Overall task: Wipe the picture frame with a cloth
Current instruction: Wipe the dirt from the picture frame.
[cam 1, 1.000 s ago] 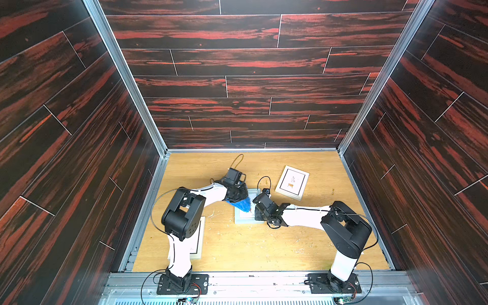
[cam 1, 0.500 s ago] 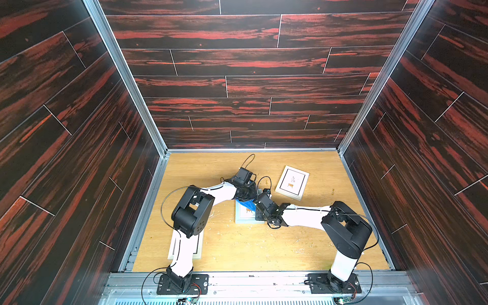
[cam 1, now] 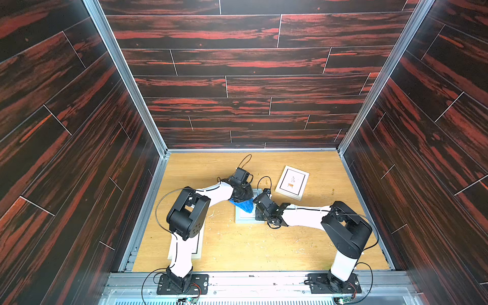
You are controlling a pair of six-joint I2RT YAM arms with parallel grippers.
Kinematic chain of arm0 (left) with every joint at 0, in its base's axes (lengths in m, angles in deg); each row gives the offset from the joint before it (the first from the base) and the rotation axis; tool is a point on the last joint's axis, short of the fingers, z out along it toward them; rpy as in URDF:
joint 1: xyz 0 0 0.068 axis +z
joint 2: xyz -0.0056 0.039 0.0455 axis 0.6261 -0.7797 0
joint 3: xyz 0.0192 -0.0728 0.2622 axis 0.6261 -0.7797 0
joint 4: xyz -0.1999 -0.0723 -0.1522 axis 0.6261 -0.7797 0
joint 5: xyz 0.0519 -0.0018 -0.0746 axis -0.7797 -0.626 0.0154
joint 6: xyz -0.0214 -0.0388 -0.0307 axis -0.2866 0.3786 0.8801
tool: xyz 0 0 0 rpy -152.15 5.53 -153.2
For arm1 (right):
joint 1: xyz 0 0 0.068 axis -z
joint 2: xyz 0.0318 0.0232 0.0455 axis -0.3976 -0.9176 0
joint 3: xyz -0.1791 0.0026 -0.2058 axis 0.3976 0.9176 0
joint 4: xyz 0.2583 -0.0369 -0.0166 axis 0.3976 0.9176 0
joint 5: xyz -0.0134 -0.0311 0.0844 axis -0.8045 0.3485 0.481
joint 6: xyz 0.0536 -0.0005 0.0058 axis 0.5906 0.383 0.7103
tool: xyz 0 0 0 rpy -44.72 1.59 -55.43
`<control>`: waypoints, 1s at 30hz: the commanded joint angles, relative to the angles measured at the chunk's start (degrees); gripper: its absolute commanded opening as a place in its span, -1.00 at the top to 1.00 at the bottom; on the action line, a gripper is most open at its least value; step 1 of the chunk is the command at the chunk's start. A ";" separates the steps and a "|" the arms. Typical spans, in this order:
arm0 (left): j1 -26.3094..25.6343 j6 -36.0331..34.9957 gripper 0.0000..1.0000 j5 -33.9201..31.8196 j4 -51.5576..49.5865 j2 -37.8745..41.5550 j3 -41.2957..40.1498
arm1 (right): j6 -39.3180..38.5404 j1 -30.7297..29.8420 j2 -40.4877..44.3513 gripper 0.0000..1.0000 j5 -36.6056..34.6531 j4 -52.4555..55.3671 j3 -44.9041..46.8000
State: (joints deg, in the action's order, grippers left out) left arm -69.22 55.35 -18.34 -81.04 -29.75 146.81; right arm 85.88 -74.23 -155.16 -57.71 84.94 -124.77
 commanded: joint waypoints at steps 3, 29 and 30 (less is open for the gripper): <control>-1.66 0.91 1.00 -4.56 -8.72 13.27 -15.19 | 0.03 -0.10 -1.03 0.97 0.67 3.78 0.65; -4.66 10.47 1.00 5.29 8.43 11.94 -23.96 | -0.31 -0.13 -1.18 0.98 1.10 3.36 -0.11; -5.08 11.29 1.00 6.89 11.11 10.09 -23.23 | -0.19 -0.16 -1.13 0.98 1.26 3.25 -0.17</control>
State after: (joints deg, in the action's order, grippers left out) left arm -72.54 62.06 -16.74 -74.44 -14.84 125.37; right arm 85.35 -74.52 -155.36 -56.92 85.01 -125.08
